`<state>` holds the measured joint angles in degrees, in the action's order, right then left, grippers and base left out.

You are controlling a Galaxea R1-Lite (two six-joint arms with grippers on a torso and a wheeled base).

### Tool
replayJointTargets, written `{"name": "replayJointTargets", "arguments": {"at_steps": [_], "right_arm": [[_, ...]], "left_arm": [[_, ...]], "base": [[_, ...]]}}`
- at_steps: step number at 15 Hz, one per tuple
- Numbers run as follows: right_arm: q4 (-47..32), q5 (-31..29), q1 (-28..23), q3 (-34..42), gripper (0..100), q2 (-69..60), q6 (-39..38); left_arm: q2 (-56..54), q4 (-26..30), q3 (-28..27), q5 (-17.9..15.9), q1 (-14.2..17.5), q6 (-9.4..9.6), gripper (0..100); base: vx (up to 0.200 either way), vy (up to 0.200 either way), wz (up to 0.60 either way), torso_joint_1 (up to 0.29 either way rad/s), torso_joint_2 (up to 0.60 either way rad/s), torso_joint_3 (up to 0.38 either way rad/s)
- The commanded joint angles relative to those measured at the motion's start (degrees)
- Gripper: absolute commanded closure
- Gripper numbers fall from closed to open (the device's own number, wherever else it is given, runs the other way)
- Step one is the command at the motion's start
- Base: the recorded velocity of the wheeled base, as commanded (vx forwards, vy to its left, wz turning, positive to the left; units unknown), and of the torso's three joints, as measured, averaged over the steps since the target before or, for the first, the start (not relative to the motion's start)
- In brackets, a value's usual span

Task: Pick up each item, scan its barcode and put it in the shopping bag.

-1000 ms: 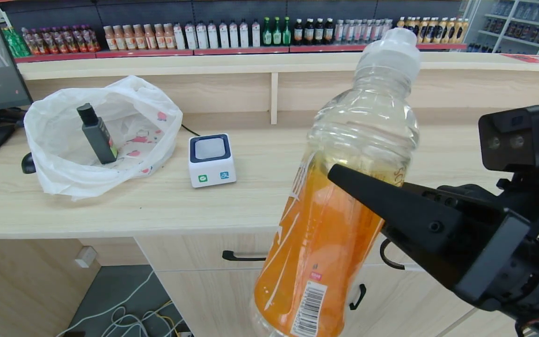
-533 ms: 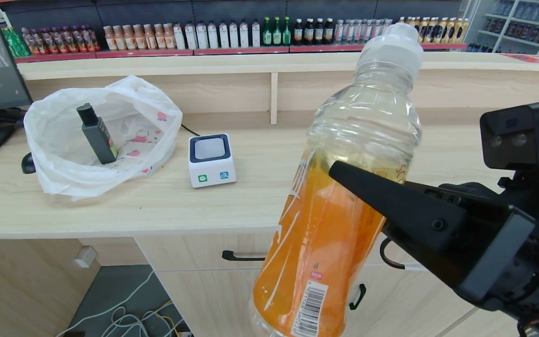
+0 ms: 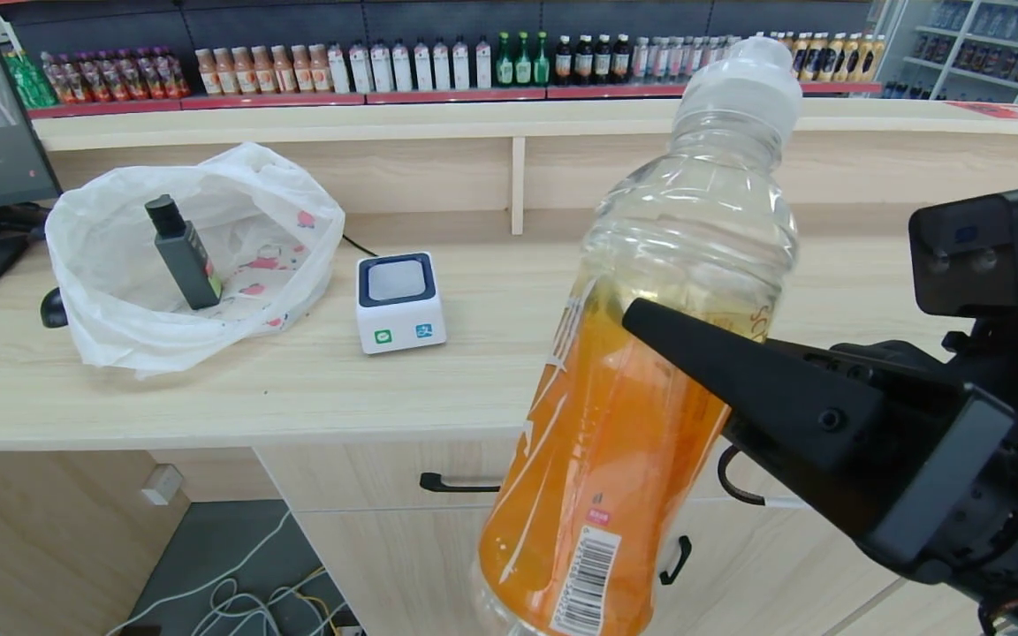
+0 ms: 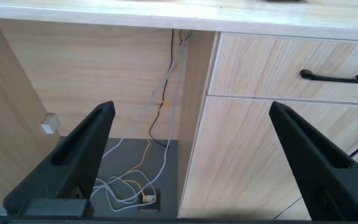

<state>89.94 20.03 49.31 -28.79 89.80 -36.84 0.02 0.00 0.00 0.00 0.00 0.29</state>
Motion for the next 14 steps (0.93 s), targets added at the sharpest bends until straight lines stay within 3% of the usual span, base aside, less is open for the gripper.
{"name": "replayJointTargets", "arguments": {"at_steps": [1,8,14], "right_arm": [[0.06,0.01,0.0,-0.65,100,0.2,0.01],[0.06,-1.4,-0.44,-0.3,100,0.29,1.33],[0.06,-2.28,-3.34,-0.74,100,-0.15,9.15]], "left_arm": [[-0.02,0.0,0.0,0.0,0.0,-0.03,0],[-0.02,0.0,0.0,0.0,0.0,0.06,0],[-0.02,0.0,0.0,0.0,-0.09,-0.03,0]], "base": [[0.0,0.0,0.0,0.0,0.0,0.0],[0.0,0.0,0.0,0.0,0.0,0.0],[0.0,0.0,0.0,0.0,0.0,0.0]]}}
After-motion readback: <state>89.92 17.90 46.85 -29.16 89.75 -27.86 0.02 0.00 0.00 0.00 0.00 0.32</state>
